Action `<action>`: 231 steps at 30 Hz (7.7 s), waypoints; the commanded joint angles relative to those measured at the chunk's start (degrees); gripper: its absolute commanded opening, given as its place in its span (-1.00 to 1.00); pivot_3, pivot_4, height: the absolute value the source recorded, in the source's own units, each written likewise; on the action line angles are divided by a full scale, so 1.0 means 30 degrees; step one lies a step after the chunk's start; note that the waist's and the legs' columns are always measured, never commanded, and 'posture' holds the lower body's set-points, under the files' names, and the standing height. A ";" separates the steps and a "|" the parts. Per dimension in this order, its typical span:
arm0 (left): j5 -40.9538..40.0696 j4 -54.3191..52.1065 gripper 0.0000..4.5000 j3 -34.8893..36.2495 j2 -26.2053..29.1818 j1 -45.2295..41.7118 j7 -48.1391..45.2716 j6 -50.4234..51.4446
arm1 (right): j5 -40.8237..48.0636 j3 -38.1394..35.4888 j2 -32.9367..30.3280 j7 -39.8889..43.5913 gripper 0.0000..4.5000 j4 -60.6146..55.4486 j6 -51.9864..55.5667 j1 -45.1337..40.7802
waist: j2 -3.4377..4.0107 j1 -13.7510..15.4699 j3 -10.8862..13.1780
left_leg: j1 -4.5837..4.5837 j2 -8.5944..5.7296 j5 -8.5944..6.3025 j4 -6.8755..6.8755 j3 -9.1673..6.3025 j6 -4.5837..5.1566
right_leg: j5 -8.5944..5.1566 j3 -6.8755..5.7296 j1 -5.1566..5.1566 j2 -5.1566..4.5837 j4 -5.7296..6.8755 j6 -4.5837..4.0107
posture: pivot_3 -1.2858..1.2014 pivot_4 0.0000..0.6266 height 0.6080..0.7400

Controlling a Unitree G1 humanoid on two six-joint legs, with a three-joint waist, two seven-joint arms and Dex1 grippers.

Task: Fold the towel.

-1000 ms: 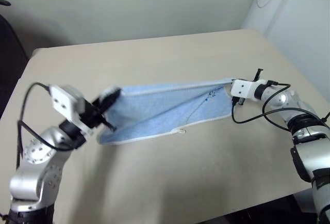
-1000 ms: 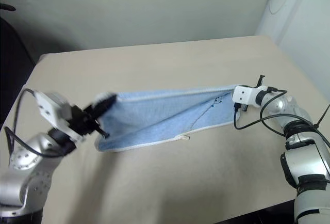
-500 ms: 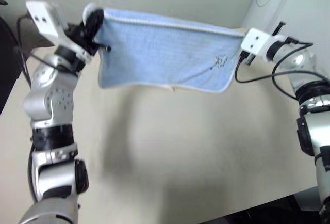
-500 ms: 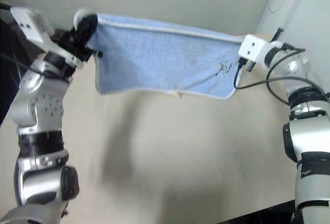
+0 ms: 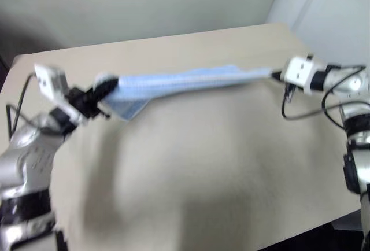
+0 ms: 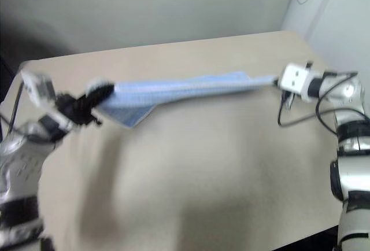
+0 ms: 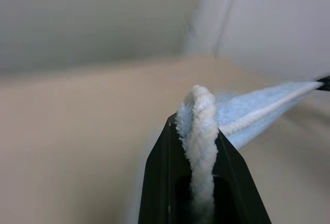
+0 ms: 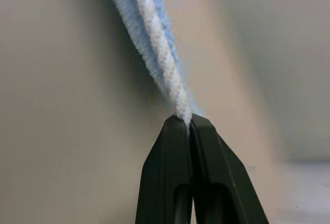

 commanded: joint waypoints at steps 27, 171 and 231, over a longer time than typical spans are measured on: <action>-0.4477 -0.5921 -0.99 0.2811 -0.1824 1.0789 0.2108 0.1210 | 0.0949 0.0424 -0.1135 0.5877 -1.00 -0.3140 0.3515 0.0164 | 0.0006 0.0428 0.0042 | 0.0933 0.0007 -0.0255 0.0052 0.0020 0.0278 | -0.0057 0.0033 0.0910 0.0019 0.0051 -0.0119 | 0.03 -0.52 1.00; 0.0378 -0.7312 1.00 -0.1591 -0.2092 0.6565 0.3188 -0.0596 | 1.1837 -1.2541 0.5185 -0.7111 0.99 -0.9422 3.5111 0.4872 | -0.0004 0.0378 0.0021 | 0.0664 -0.0002 -0.0129 0.0059 0.0020 0.0063 | -0.0040 0.0037 0.0501 0.0040 0.0255 -0.0166 | 0.03 -0.52 1.00; 0.0770 -0.7864 1.00 -0.2021 -0.2402 0.6973 0.3872 -0.0901 | 0.6047 -0.3158 0.1452 -0.1972 -1.00 -0.6948 1.9783 0.0943 | -0.0017 0.0756 0.0014 | 0.0631 -0.0023 -0.0231 0.0190 0.0046 0.0223 | -0.0031 0.0043 0.0509 0.0013 0.0276 -0.0119 | 0.03 -0.52 1.00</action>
